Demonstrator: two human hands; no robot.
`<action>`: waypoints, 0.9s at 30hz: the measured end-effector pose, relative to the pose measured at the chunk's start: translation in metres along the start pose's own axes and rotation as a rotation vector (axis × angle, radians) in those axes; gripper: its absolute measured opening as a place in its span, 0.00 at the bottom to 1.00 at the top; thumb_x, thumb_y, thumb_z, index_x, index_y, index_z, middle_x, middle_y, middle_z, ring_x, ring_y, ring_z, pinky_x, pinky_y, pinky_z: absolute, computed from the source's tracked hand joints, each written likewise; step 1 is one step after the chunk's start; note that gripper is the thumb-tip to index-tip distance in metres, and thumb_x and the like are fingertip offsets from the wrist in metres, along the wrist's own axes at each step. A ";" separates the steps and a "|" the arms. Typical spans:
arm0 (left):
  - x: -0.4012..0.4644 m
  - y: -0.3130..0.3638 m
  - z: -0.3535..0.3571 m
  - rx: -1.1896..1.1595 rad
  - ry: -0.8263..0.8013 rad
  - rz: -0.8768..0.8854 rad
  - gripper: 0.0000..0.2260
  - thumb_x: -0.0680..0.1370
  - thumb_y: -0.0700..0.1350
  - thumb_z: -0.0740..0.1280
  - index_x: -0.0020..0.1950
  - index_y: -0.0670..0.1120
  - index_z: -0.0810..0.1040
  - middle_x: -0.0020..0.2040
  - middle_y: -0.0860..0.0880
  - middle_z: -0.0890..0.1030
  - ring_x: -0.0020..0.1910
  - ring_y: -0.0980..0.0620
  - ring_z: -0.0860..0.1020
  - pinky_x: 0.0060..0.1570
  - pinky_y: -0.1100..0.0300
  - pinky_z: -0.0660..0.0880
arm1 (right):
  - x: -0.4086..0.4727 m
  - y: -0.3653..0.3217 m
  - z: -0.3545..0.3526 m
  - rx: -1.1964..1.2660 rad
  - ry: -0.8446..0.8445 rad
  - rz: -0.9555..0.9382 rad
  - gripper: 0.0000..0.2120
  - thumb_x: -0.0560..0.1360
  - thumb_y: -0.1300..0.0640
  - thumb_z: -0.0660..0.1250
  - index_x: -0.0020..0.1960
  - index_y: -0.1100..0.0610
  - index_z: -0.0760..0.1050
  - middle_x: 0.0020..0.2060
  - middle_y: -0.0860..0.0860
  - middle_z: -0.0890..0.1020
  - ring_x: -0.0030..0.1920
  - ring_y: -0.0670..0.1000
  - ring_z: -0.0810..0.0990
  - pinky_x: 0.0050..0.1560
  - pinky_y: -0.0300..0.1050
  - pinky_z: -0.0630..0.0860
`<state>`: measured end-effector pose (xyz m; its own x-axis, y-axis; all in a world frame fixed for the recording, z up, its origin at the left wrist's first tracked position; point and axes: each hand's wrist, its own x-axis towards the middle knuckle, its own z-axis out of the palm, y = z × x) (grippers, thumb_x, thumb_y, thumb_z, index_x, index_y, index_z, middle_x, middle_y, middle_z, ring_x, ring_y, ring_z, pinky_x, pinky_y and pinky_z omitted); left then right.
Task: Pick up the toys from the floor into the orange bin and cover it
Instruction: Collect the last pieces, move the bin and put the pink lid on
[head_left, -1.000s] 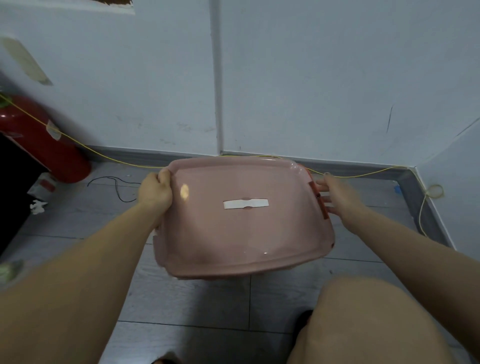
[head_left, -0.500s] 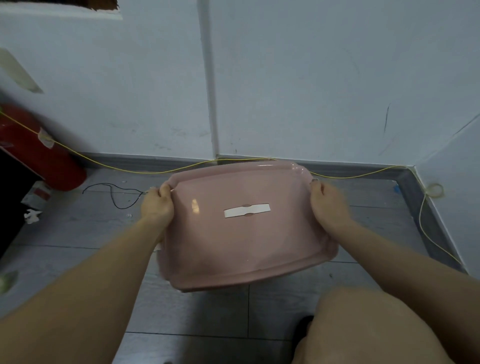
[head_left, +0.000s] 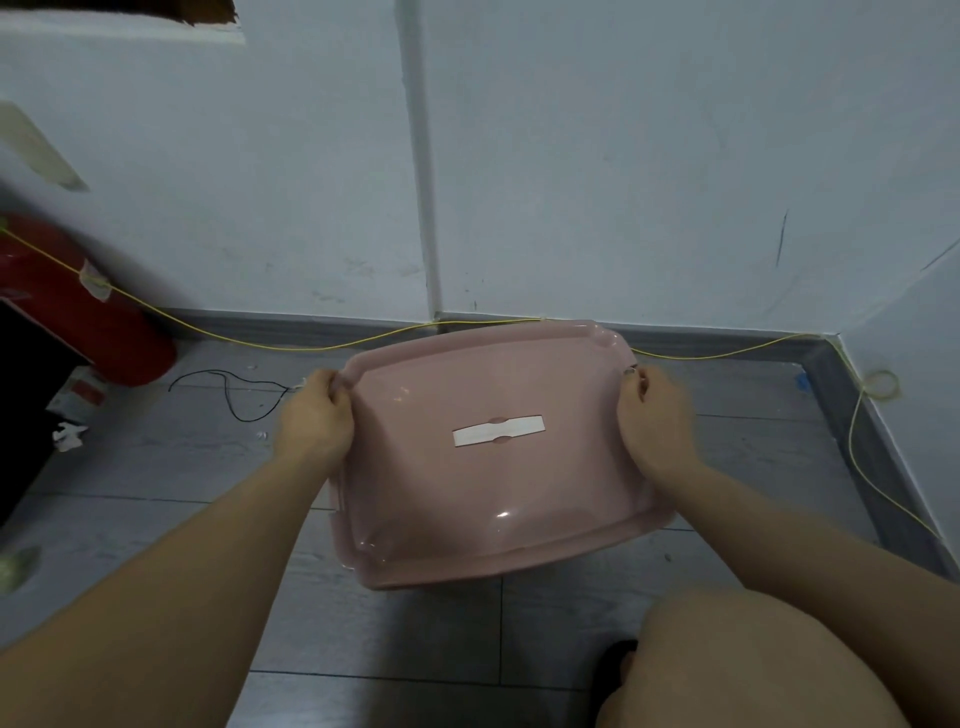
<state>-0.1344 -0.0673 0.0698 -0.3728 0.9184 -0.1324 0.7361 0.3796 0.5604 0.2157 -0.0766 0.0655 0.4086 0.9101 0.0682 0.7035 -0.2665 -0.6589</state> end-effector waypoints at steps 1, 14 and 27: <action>0.001 0.000 -0.001 0.001 0.017 0.017 0.13 0.83 0.49 0.56 0.60 0.46 0.75 0.53 0.39 0.81 0.53 0.37 0.77 0.48 0.50 0.71 | 0.001 0.002 0.001 0.010 0.004 0.001 0.17 0.81 0.54 0.54 0.33 0.50 0.60 0.37 0.59 0.74 0.38 0.57 0.70 0.39 0.48 0.63; 0.005 0.003 0.006 -0.215 -0.209 -0.224 0.19 0.82 0.53 0.56 0.68 0.43 0.69 0.62 0.37 0.76 0.61 0.36 0.74 0.61 0.44 0.72 | 0.002 0.008 0.003 -0.062 -0.057 0.019 0.12 0.81 0.49 0.56 0.51 0.56 0.73 0.44 0.58 0.81 0.46 0.61 0.78 0.46 0.54 0.74; -0.001 0.014 0.003 -0.190 -0.190 -0.213 0.20 0.82 0.53 0.57 0.67 0.41 0.70 0.62 0.38 0.76 0.61 0.38 0.73 0.58 0.51 0.69 | 0.004 0.006 0.007 -0.193 0.002 0.007 0.17 0.82 0.49 0.52 0.52 0.60 0.74 0.50 0.63 0.78 0.51 0.64 0.75 0.51 0.57 0.71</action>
<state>-0.1220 -0.0630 0.0756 -0.3820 0.8320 -0.4023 0.5284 0.5538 0.6435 0.2175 -0.0721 0.0565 0.4145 0.9077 0.0656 0.7990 -0.3284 -0.5038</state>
